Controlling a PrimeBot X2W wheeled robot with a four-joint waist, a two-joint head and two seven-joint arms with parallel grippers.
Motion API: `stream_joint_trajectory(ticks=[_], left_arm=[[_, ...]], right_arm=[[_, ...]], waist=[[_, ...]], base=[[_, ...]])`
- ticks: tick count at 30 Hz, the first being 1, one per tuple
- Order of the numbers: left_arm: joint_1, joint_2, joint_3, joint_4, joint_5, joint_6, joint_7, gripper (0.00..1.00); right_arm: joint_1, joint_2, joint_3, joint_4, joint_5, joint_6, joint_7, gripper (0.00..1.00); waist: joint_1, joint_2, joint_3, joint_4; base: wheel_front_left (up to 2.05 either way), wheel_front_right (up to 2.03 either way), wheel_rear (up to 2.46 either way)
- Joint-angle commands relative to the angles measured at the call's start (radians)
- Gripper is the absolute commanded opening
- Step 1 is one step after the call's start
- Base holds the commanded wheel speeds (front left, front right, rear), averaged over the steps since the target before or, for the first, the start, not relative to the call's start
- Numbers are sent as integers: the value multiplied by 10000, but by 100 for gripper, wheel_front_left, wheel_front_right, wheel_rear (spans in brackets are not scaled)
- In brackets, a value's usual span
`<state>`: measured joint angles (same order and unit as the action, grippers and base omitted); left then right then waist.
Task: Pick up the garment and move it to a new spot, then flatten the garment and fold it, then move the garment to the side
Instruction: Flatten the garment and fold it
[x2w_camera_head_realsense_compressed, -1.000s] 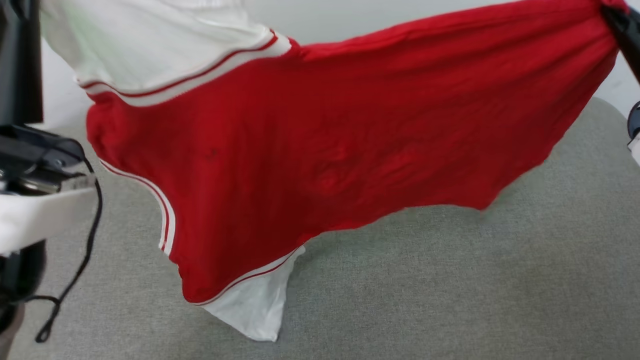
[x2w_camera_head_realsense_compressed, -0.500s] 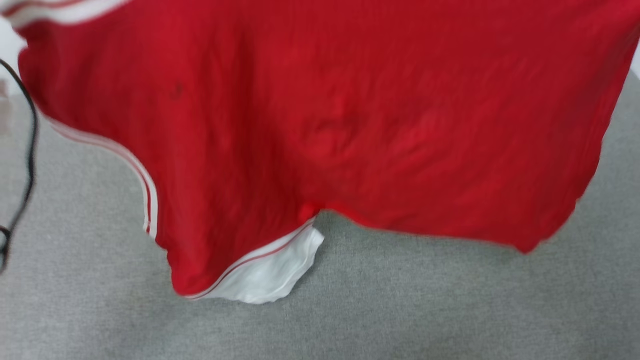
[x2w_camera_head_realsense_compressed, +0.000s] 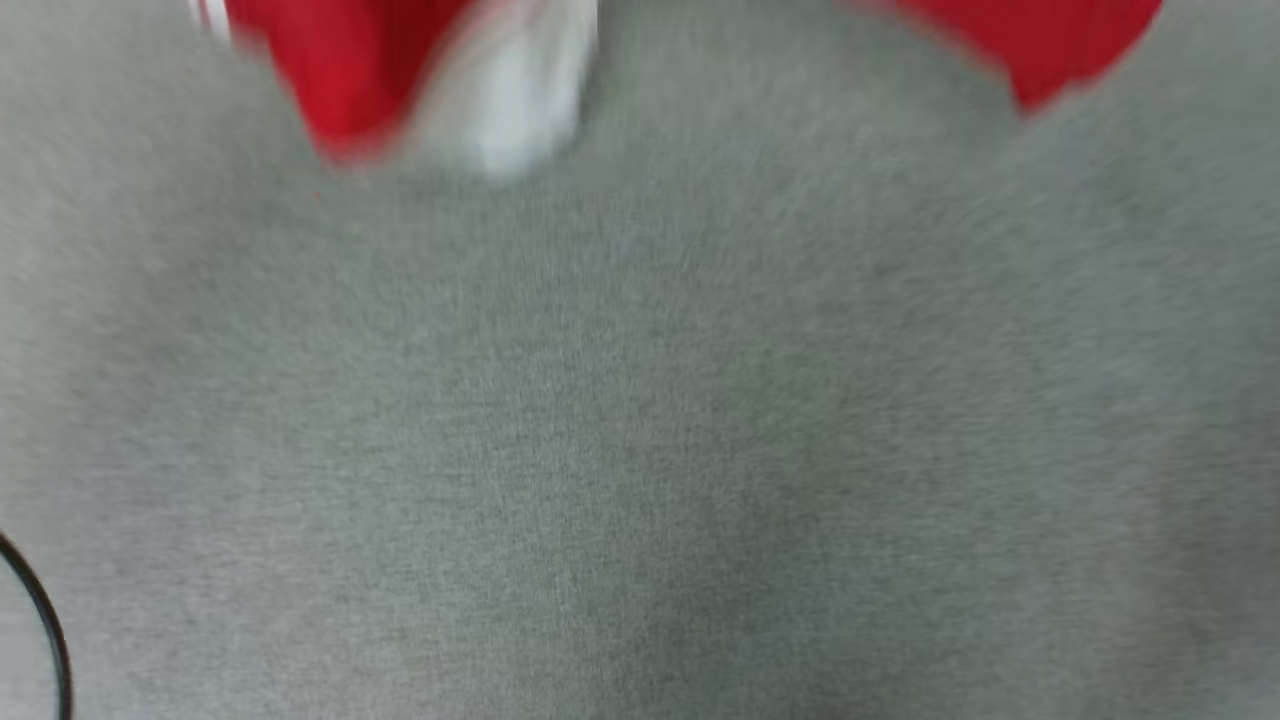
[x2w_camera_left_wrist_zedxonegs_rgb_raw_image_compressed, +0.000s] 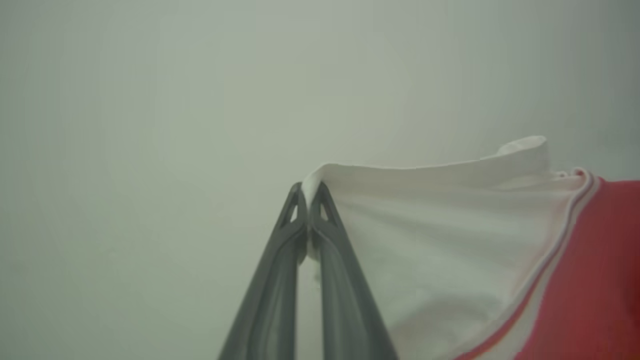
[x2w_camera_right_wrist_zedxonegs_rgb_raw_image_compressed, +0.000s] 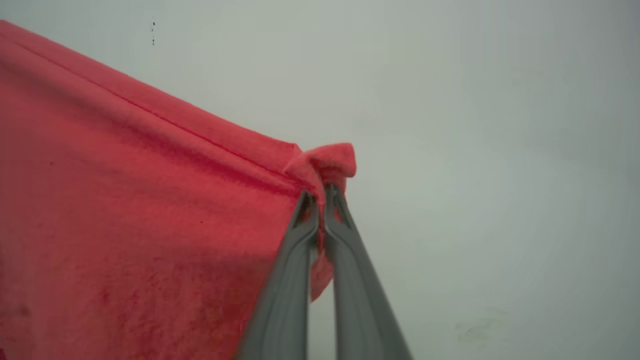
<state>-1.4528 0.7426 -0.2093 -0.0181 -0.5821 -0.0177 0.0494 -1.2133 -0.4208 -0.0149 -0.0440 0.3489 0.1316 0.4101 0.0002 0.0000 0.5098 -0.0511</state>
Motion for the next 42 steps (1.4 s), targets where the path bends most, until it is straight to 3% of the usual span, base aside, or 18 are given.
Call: stream_joint_trajectory(ticks=[1, 4, 9, 15, 22, 34, 42], left_arm=[[-233, -25, -9, 140, 101, -26, -71, 0], [-1819, -354, -321, 1669, 510, -300, -505, 0], [-3685, -1090, -580, 3765, 943, -397, -1570, 0], [-3860, -1774, -991, 5661, 1130, -651, -2692, 0], [-1455, -2752, -1278, 6411, 839, -862, -3126, 0], [4561, -3819, -1294, 5051, 1433, -845, -3165, 0], [8112, -3821, -1487, 4468, 1454, -654, -3167, 0]], right_arm=[[-162, -4, -8, 158, -65, -17, -79, 0], [-1402, -81, 152, 1222, -395, -19, -666, 0], [-2959, -143, 552, 2872, -1064, -20, -1527, 0], [-3458, 30, 1199, 4426, -1659, -19, -2708, 0], [-2063, 258, 1650, 5883, -1526, -17, -4047, 0], [1547, 441, 2452, 6941, -1000, -14, -5025, 0], [4039, -2, 3511, 7292, 152, -14, -5061, 0]], waist=[[-2, 0, 909, 176], [-2, 0, 1419, 304], [-2, 0, 2027, 563], [-2, 0, 2276, 785], [-2, 0, 1912, 1040], [-2, 0, 97, 1182], [-2, 0, -1633, 1220]], base=[[0, 0, 0], [0, 0, 0], [0, 0, 0], [0, 0, 0], [0, 0, 0], [0, 0, 0], [0, 0, 0]])
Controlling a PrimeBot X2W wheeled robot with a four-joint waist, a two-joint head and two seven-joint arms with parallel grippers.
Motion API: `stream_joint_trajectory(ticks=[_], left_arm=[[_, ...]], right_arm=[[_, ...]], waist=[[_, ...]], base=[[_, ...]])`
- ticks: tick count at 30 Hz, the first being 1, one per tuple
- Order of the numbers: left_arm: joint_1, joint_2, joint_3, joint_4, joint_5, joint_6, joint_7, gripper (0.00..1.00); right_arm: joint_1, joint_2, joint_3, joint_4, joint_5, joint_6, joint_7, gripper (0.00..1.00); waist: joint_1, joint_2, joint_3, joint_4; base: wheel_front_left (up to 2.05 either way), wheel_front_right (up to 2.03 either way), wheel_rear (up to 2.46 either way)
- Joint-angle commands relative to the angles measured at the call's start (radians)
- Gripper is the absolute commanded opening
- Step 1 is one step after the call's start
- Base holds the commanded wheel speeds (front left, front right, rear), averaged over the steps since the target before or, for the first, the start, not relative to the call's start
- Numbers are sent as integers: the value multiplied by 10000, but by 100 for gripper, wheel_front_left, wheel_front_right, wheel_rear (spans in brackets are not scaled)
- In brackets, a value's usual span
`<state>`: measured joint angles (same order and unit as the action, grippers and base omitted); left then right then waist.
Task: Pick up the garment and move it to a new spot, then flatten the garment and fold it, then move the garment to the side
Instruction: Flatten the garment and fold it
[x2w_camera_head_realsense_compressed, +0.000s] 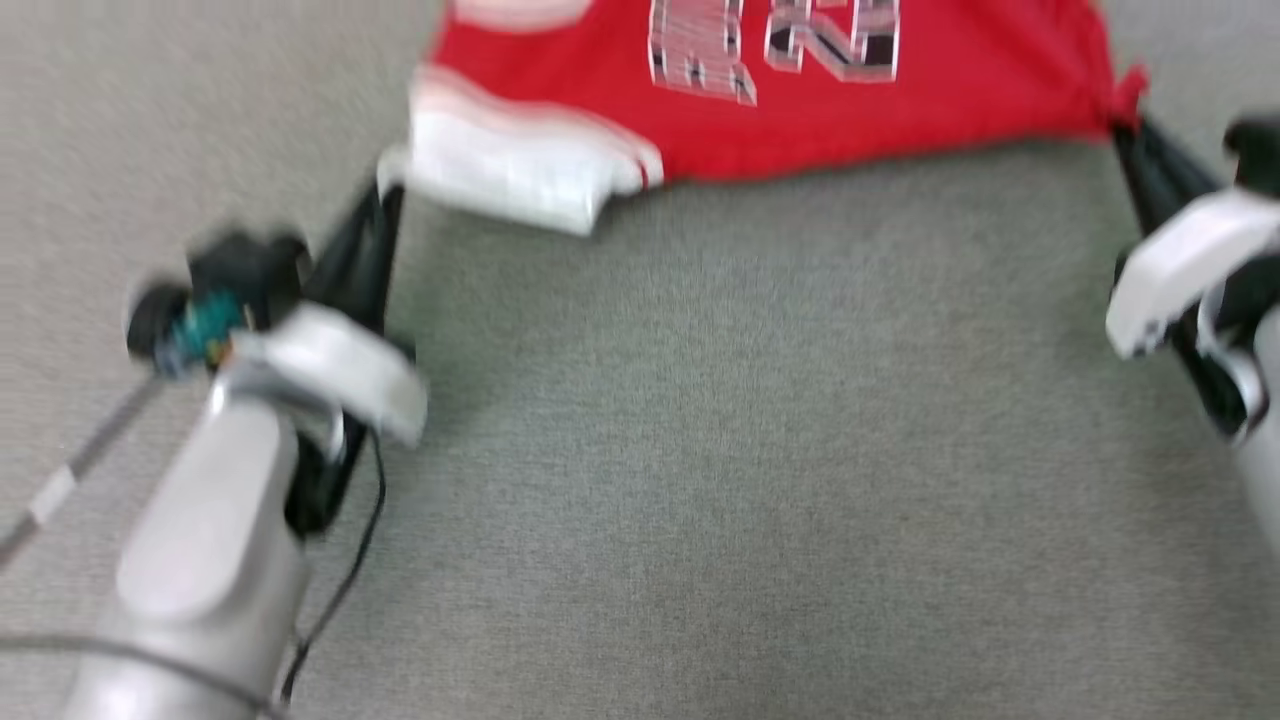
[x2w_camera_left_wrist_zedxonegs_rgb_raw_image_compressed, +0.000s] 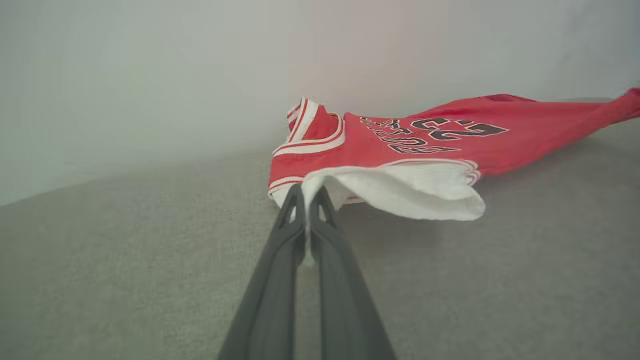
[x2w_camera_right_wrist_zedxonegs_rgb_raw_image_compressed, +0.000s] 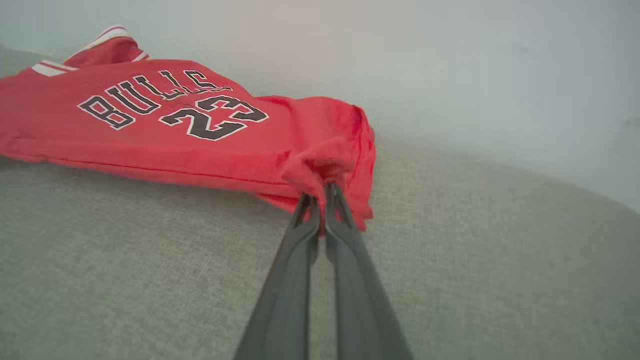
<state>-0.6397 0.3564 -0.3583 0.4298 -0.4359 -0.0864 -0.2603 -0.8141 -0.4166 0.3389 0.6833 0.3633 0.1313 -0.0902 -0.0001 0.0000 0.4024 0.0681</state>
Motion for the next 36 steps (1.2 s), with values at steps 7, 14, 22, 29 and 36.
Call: stream_joint_trajectory(ticks=[7, 14, 22, 29, 36], left_arm=[[2702, 617, -301, -674, -268, 17, 460, 0], [4925, 1315, -428, -1918, -701, 255, 1593, 0], [7144, 2010, -302, -3666, -1328, 763, 2611, 0], [8826, 2637, -198, -5037, -1941, 1091, 3516, 0], [9950, 3011, -362, -6041, -2723, 1106, 4535, 0]], right_arm=[[1924, -541, 840, -441, 1414, -9, 167, 0], [3606, -1180, 1476, -1436, 2751, -10, 881, 0], [5290, -1687, 1526, -2461, 3466, -10, 1250, 0], [6793, -2027, 1058, -3491, 3971, -10, 1702, 0], [8259, -2238, 339, -4600, 4280, -9, 2216, 0]], waist=[[1, 0, -1769, 49], [1, 0, -2737, -68], [1, 0, -3491, -129], [1, 0, -3922, -146], [1, 0, -3968, -118]], base=[[0, 0, 0], [0, 0, 0], [0, 0, 0], [0, 0, 0], [0, 0, 0]])
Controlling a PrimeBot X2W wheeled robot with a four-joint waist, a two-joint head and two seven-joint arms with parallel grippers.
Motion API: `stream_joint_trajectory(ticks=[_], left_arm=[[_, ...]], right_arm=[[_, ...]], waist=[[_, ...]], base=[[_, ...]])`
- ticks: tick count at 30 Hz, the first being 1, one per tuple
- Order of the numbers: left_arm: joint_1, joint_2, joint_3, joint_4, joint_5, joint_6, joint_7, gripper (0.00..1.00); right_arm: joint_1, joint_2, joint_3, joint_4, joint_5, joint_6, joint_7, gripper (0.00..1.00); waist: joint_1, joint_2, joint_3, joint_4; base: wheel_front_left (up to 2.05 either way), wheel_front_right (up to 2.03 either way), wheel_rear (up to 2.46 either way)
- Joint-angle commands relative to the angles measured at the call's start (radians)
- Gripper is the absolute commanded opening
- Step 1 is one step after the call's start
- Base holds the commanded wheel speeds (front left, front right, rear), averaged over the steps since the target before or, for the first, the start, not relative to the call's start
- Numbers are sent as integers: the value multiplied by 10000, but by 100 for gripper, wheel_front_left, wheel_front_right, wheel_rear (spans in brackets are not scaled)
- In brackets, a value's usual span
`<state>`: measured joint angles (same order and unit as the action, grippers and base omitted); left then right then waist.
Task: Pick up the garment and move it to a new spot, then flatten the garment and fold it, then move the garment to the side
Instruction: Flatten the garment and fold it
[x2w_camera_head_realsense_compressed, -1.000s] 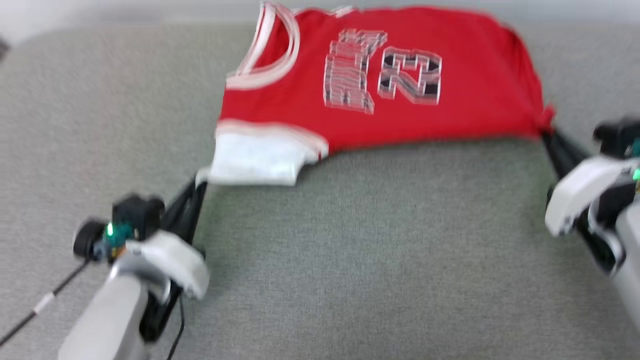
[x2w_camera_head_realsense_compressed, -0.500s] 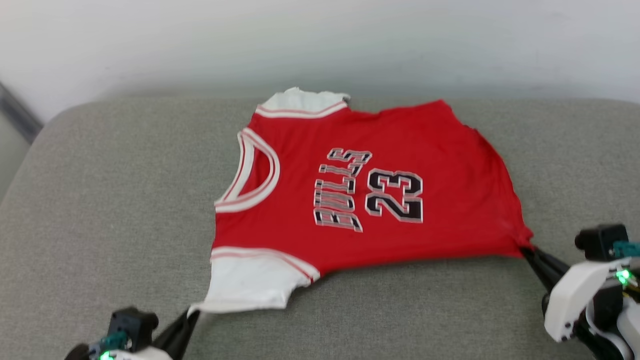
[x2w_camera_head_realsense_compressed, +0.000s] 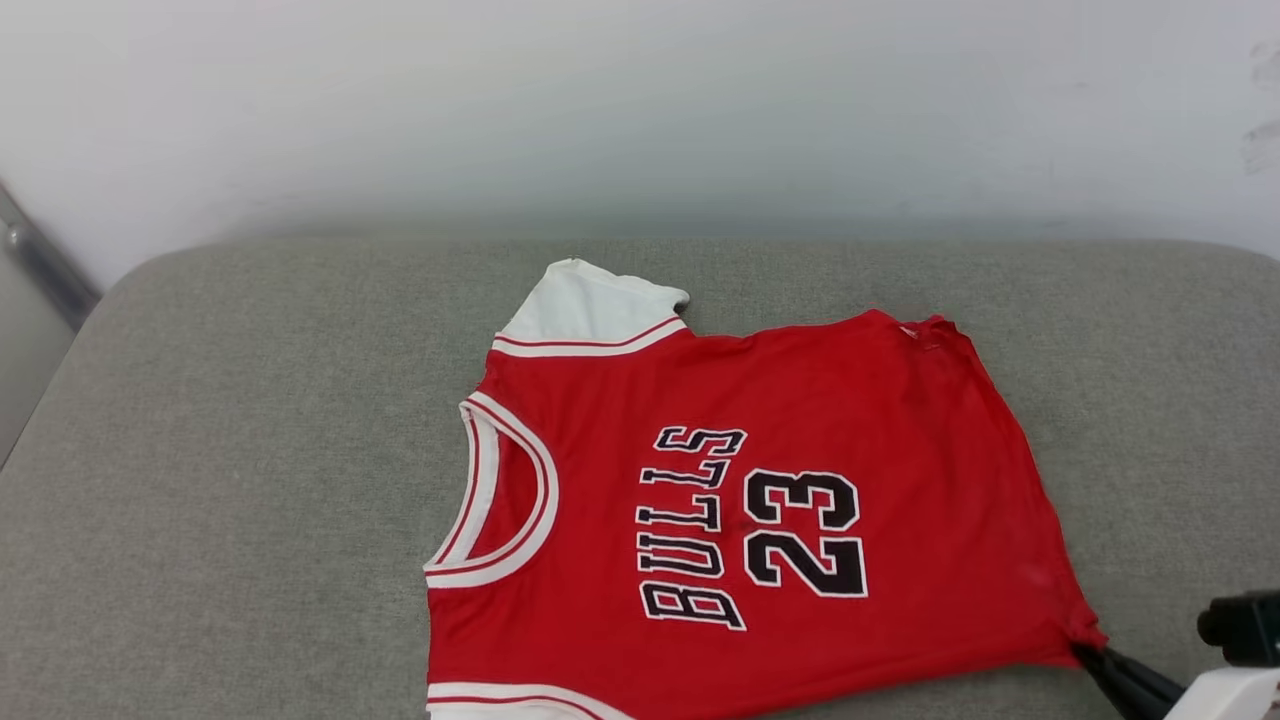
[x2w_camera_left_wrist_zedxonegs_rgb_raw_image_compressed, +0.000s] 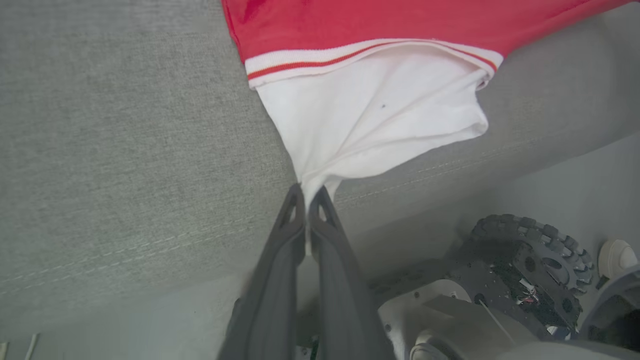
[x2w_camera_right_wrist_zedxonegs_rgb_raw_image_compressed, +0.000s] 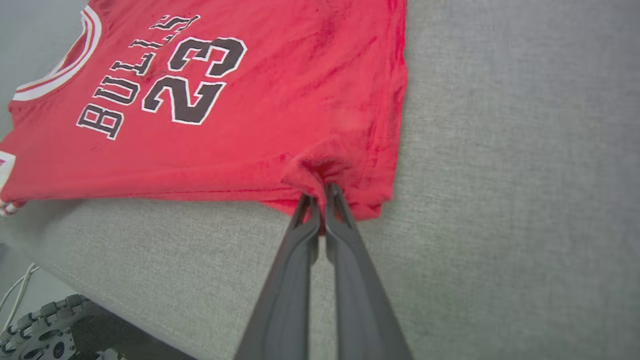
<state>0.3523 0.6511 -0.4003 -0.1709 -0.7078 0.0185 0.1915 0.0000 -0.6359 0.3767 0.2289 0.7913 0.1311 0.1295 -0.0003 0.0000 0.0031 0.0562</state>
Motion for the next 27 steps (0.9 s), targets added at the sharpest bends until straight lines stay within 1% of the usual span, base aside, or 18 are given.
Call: stream_joint_trajectory(ticks=[1, 3, 6, 10, 11, 16, 20, 27], left_arm=[[134, 153, 18, -150, -15, 58, 123, 0], [304, 205, -49, -338, -69, 71, 252, 0], [176, 167, 66, -604, -64, 75, 94, 0], [-449, 136, 331, -954, 143, -56, -441, 0], [-625, 94, 431, -999, 231, -29, -614, 0], [-1663, 39, 648, -1112, 642, -165, -1099, 0], [-2569, -83, 686, -1012, 745, -255, -1099, 0], [-4364, -383, 406, -75, 979, -631, -907, 0]], right_arm=[[368, -46, -166, -264, 13, -7, 114, 0], [826, -35, -465, -650, 39, -7, 273, 0], [1294, 84, -935, -1154, 33, -7, 459, 0], [1476, 282, -1398, -1690, -182, -7, 752, 0], [1448, 342, -1529, -1812, -227, -7, 825, 0], [1064, 630, -2094, -2353, -447, -7, 1306, 0], [635, 749, -2386, -2611, -780, -7, 1774, 0], [-614, 978, -2363, -2361, -1525, -7, 2637, 0]], waist=[[3, 0, 50, 5], [3, 0, 93, 18], [3, 0, 147, 26], [3, 0, 299, 29], [3, 0, 350, 30], [3, 0, 735, 2], [3, 0, 1258, -64], [3, 0, 2379, -145]], base=[[0, 0, 0], [0, 0, 0], [0, 0, 0], [0, 0, 0], [0, 0, 0], [0, 0, 0], [0, 0, 0], [0, 0, 0]])
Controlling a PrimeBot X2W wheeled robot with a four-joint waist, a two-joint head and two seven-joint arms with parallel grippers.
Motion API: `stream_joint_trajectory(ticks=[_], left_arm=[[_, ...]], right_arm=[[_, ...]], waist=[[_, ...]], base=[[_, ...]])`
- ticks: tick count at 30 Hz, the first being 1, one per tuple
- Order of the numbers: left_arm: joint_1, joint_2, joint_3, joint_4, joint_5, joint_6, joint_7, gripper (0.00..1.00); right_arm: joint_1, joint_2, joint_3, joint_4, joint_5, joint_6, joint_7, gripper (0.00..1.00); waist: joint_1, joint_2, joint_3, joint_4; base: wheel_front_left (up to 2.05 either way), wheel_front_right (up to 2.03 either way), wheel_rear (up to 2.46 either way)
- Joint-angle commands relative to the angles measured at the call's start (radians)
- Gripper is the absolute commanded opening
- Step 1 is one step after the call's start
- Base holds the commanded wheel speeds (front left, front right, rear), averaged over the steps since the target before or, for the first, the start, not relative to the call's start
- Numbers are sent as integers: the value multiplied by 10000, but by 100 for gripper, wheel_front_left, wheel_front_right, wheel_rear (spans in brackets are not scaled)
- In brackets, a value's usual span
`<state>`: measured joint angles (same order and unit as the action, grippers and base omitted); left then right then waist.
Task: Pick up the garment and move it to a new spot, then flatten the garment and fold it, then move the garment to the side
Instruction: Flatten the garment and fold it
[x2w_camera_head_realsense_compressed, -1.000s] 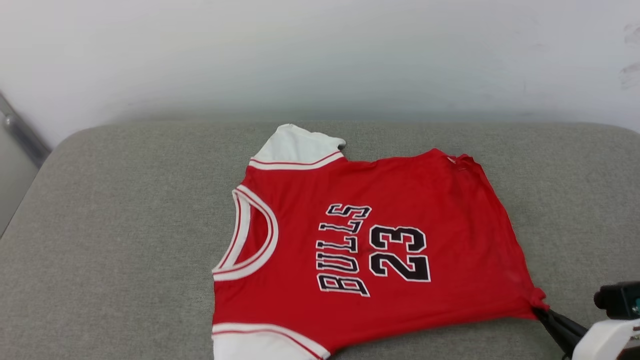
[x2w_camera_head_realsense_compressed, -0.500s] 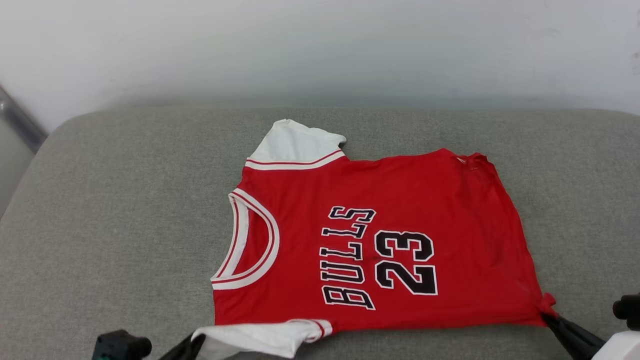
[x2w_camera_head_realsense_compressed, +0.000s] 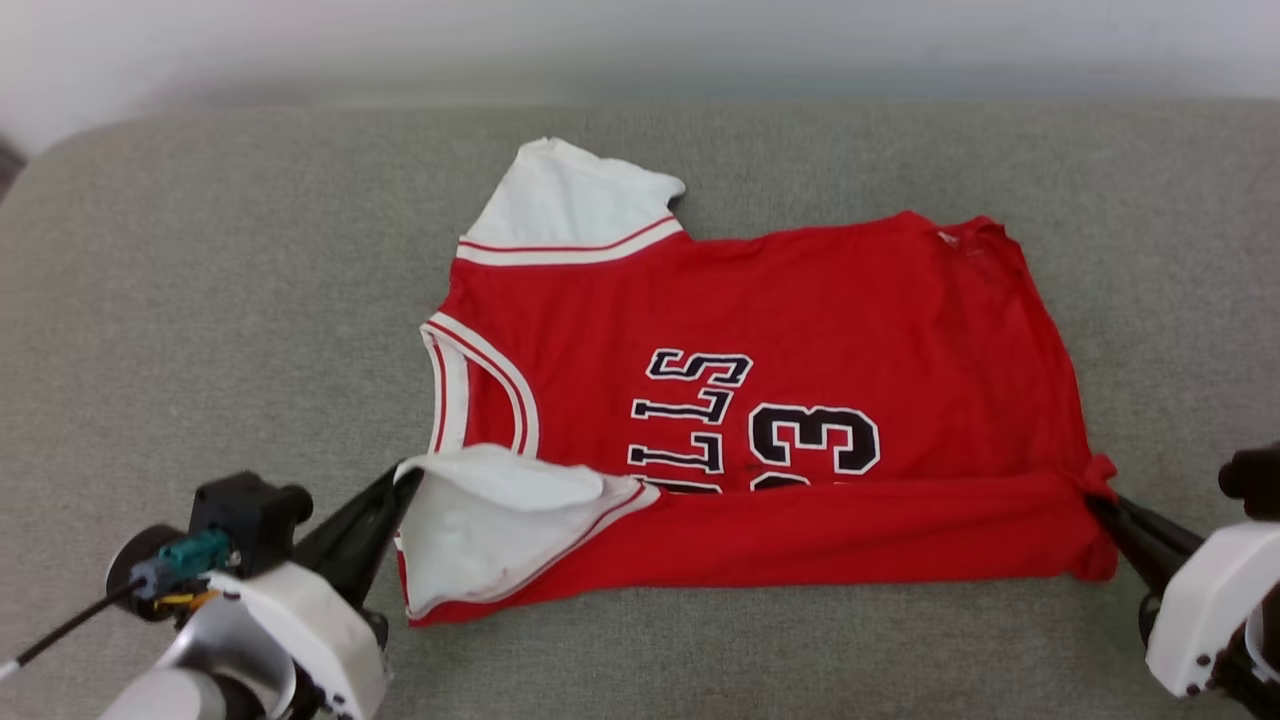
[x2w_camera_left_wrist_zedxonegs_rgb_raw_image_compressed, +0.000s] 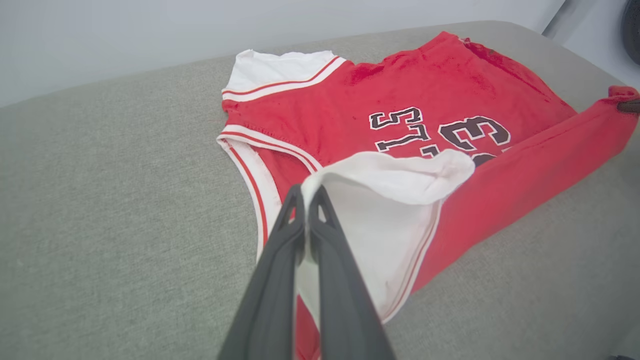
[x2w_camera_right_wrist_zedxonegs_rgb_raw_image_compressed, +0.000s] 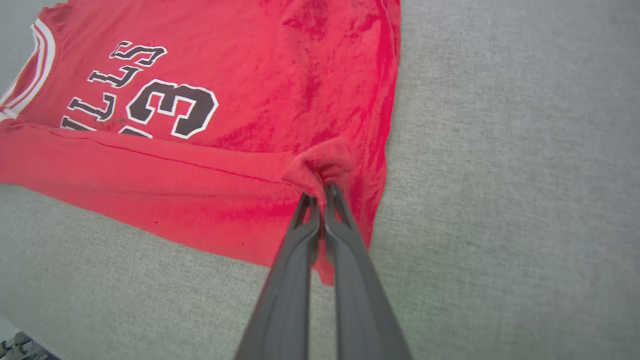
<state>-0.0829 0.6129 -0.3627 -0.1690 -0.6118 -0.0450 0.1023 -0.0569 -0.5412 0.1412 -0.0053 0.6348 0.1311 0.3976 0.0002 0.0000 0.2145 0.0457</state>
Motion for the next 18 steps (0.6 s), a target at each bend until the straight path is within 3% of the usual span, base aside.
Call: stream_joint_trajectory(ticks=[1, 14, 15, 16, 17, 18], left_arm=[[-228, -73, 2, 93, 30, -46, -57, 0], [-2173, -776, -653, 2914, 628, -336, -376, 0], [-2254, -849, -692, 3133, 685, -315, -444, 14], [-2318, -911, -731, 3324, 749, -284, -530, 40], [-2347, -991, -781, 3525, 797, -270, -626, 63], [-2331, -1108, -784, 3728, 749, -248, -728, 100]], right_arm=[[-213, 79, 10, 50, -44, -7, 30, 0], [-1562, 311, 467, 1022, -867, -5, 620, 0], [-1594, 344, 500, 1115, -893, -5, 644, 18], [-1625, 389, 476, 1209, -947, -5, 617, 72], [-1626, 484, 407, 1342, -937, -8, 653, 100], [-1625, 516, 461, 1389, -984, -7, 709, 100]], waist=[[-2, 0, 402, -44], [-2, 0, 1273, 65], [-2, 0, 1239, 64], [-2, 0, 1184, 63], [-2, 0, 1102, 59], [-2, 0, 1011, 56]], base=[[0, 0, 0], [0, 0, 0], [0, 0, 0], [0, 0, 0], [0, 0, 0], [0, 0, 0]])
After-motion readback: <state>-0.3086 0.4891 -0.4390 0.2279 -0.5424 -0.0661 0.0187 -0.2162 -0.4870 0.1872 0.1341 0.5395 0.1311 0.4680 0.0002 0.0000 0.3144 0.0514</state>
